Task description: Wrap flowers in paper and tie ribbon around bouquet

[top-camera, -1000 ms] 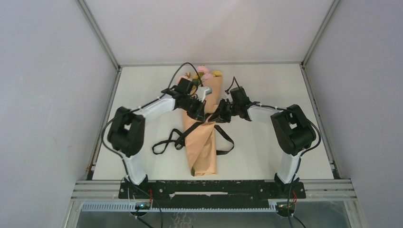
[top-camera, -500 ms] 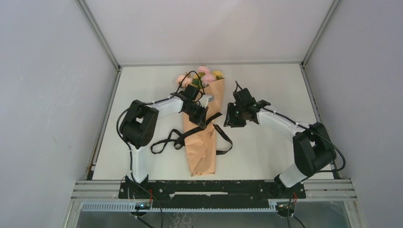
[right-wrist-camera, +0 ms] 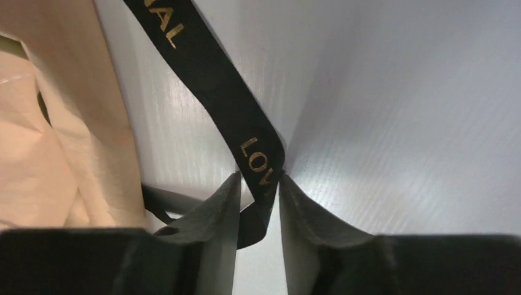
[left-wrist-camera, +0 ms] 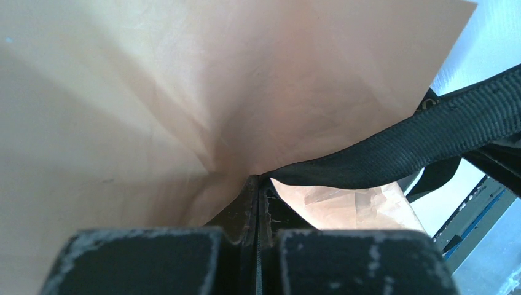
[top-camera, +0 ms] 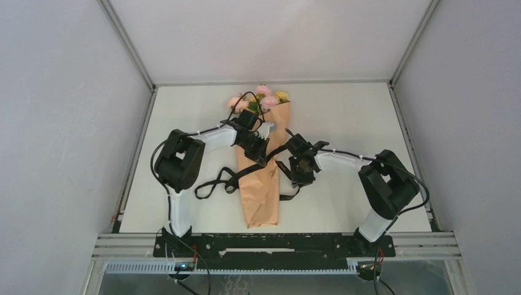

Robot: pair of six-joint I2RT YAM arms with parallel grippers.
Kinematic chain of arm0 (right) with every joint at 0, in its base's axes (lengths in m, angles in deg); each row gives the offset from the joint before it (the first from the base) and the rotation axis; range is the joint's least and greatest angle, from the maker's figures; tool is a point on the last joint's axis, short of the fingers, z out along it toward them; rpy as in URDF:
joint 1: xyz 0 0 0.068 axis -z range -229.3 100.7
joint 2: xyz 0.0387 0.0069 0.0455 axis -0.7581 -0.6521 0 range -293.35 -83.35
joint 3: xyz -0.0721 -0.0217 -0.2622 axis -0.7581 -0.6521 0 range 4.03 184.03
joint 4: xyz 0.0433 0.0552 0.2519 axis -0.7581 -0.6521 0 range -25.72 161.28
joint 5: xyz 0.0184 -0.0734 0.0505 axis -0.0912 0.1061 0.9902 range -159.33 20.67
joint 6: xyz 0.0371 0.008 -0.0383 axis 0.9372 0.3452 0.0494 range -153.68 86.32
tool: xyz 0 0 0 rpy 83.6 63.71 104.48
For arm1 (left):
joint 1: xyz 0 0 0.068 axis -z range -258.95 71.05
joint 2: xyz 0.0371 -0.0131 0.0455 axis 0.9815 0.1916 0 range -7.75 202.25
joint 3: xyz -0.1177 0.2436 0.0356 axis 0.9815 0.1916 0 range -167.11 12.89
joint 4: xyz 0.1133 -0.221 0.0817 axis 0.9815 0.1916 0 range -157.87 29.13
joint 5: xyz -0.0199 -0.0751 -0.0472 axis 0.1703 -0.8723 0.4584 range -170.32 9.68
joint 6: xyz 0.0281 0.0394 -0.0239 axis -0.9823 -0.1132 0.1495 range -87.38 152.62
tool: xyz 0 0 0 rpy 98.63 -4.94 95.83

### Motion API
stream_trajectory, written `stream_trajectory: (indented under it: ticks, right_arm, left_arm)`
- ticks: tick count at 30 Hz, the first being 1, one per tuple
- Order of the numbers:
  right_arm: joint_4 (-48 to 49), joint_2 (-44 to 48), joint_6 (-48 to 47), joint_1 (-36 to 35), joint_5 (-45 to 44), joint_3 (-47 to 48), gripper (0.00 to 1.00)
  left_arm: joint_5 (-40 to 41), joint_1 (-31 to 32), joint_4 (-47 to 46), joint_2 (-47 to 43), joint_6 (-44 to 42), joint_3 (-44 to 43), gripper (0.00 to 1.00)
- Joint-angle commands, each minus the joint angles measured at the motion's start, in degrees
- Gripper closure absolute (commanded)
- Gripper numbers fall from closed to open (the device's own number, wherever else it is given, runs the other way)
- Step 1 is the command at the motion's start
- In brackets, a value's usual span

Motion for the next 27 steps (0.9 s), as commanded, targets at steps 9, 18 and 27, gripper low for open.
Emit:
stream_trajectory:
  ticks: [9,18,27]
  right_arm:
    - [-2.22,15.23,-4.57,15.59,-10.67,-1.29,1.00]
    - [3.27,44.09,-9.49,44.13,-7.86,5.18,1.00]
    - [12.70,42.67,-16.78,19.13,8.81,7.63,1.00]
  left_arm:
    - [4.05,0.10,-1.54,-3.02,-1.84,0.03,1.00]
    - [5.08,0.10,-1.15,-3.31,-3.11,0.12,1.00]
    - [3.51,0.16,-0.44,-3.83,-3.57,-1.49,1.00]
